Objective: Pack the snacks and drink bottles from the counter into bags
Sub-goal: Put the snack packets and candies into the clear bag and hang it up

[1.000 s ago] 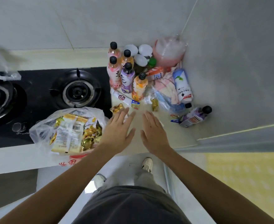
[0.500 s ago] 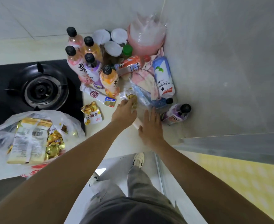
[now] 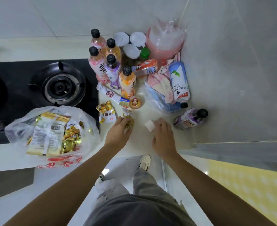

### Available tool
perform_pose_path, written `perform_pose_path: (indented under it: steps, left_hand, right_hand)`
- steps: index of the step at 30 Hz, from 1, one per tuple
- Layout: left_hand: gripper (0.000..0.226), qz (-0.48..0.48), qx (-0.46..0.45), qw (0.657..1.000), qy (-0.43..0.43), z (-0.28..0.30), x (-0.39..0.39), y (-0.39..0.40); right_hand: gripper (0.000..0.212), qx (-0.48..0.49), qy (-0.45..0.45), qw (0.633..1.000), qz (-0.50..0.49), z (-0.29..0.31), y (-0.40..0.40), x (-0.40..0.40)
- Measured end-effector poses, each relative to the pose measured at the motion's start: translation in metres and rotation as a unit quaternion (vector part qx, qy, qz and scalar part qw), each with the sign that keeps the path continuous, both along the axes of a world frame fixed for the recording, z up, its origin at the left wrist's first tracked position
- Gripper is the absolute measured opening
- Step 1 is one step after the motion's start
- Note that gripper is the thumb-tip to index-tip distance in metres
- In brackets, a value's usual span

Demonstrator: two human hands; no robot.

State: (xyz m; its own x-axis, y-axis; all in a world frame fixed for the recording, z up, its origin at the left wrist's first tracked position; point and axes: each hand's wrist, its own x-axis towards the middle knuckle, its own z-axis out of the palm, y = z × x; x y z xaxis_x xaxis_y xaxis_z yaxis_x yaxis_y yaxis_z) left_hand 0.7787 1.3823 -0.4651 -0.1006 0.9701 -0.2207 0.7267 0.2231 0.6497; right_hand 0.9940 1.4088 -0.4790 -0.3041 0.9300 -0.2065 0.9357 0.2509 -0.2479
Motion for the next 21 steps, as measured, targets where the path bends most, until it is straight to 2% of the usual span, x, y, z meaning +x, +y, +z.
perform_pose_path:
  steps: [4,9,15,21]
  left_hand:
    - [0.01,0.046,0.0,0.998,-0.053,-0.001,-0.019,-0.036]
    - [0.02,0.065,-0.028,0.994,-0.082,0.006,-0.031,-0.06]
    - [0.021,0.077,-0.035,0.991,-0.105,0.015,-0.037,-0.075]
    - [0.02,0.076,-0.02,0.99,-0.118,0.019,-0.043,-0.085]
  right_hand:
    - [0.063,0.013,-0.029,0.999,-0.038,-0.006,-0.008,0.008]
    - [0.056,0.011,-0.035,0.998,-0.047,-0.008,-0.016,0.011]
    - [0.048,0.033,0.027,0.998,-0.042,-0.004,-0.036,0.01]
    - [0.04,0.042,0.047,0.997,-0.043,-0.003,-0.039,0.011]
